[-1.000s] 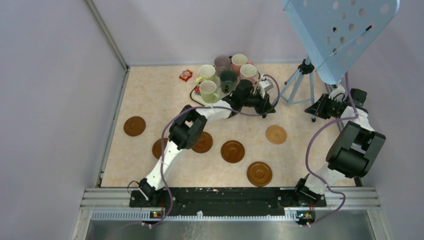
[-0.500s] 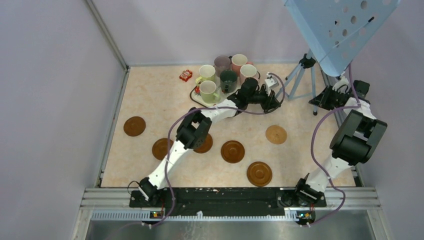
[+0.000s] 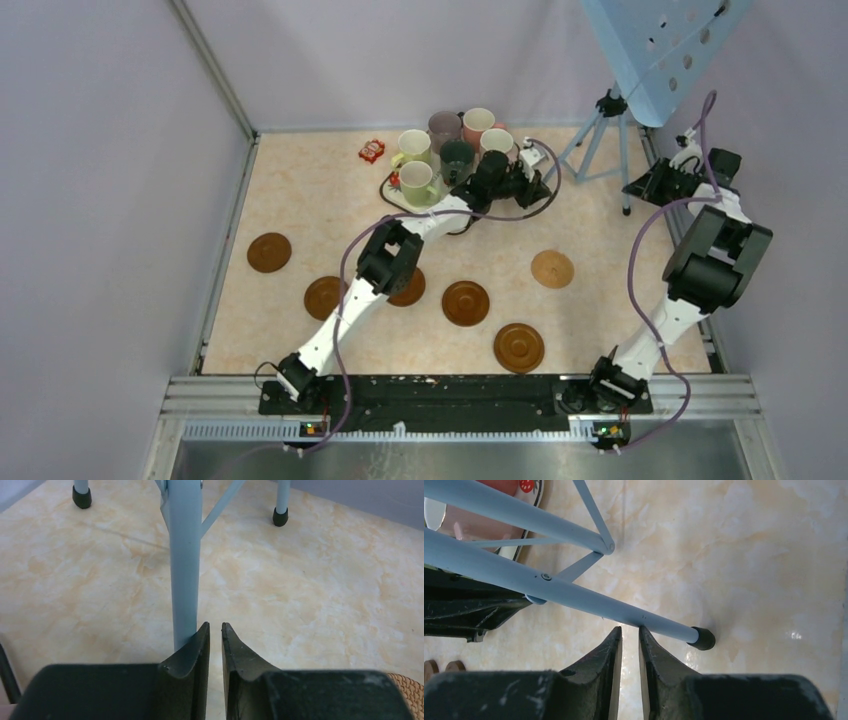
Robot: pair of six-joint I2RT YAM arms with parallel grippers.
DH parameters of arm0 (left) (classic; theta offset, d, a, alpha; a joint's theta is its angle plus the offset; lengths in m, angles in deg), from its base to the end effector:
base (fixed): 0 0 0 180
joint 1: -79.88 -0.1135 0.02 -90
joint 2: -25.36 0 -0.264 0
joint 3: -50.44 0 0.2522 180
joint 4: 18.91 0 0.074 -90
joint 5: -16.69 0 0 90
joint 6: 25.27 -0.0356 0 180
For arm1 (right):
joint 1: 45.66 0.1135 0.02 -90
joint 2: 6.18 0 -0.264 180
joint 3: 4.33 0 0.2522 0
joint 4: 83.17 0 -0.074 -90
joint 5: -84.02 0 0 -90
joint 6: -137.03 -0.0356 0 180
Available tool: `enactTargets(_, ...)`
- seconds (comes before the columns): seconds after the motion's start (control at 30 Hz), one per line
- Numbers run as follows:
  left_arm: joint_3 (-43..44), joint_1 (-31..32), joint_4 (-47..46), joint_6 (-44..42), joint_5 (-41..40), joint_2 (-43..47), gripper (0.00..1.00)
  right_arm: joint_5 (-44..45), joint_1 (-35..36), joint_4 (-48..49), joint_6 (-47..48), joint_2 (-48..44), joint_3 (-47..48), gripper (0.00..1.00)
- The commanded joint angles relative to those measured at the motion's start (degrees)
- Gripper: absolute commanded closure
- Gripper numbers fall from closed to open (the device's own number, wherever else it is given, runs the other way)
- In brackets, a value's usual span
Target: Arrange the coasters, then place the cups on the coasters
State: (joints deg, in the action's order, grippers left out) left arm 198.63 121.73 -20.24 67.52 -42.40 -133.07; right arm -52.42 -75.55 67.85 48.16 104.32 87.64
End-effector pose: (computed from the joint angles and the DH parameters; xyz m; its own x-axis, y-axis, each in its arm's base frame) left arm 0.4474 -0.4253 0.1495 -0.1615 0.0886 -0.9829 0.9437 0.3052 -0.1276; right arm 0.3754 -0.1860 0.2080 -0.6376 0.3508 -0.6859 -0.0935 0.8485 0.5209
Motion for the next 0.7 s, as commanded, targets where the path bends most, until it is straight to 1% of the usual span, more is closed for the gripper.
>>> enactTargets(0.0, 3.08, -1.62, -2.8, -1.92, -3.56, 0.35, 0.78, 0.27, 1.71, 3.81, -0.29, 1.61, 5.59, 0.79)
enactTargets(0.1, 1.04, -1.64, -2.6, -2.34, -1.56, 2.68, 0.74, -0.68, 2.19, 3.51, -0.18, 0.93, 6.58, 0.75)
enactTargets(0.13, -0.75, -1.6, -3.23, -2.35, -0.79, 4.23, 0.7, -1.04, 2.27, 3.59, -0.37, 0.35, 6.53, 0.73)
enactTargets(0.23, -9.65, -1.5, -6.78, -2.35, -0.29, 11.11, 0.54, -2.09, 2.29, 2.72, -0.16, -1.87, 5.79, 0.69)
enactTargets(0.33, -17.93, -1.49, -8.65, -2.34, 0.92, 17.26, 0.42, -2.66, 2.29, 1.7, 0.99, -5.37, 3.55, 0.66)
enactTargets(0.57, -33.35, -1.46, -9.01, -1.48, 4.39, 29.08, 0.3, -3.81, 2.29, -1.25, 4.17, -14.91, -5.4, 0.55)
enactTargets(0.67, -40.57, -1.55, -8.67, -1.51, 3.97, 34.81, 0.24, -4.46, 2.29, -3.01, 5.54, -20.28, -9.94, 0.49)
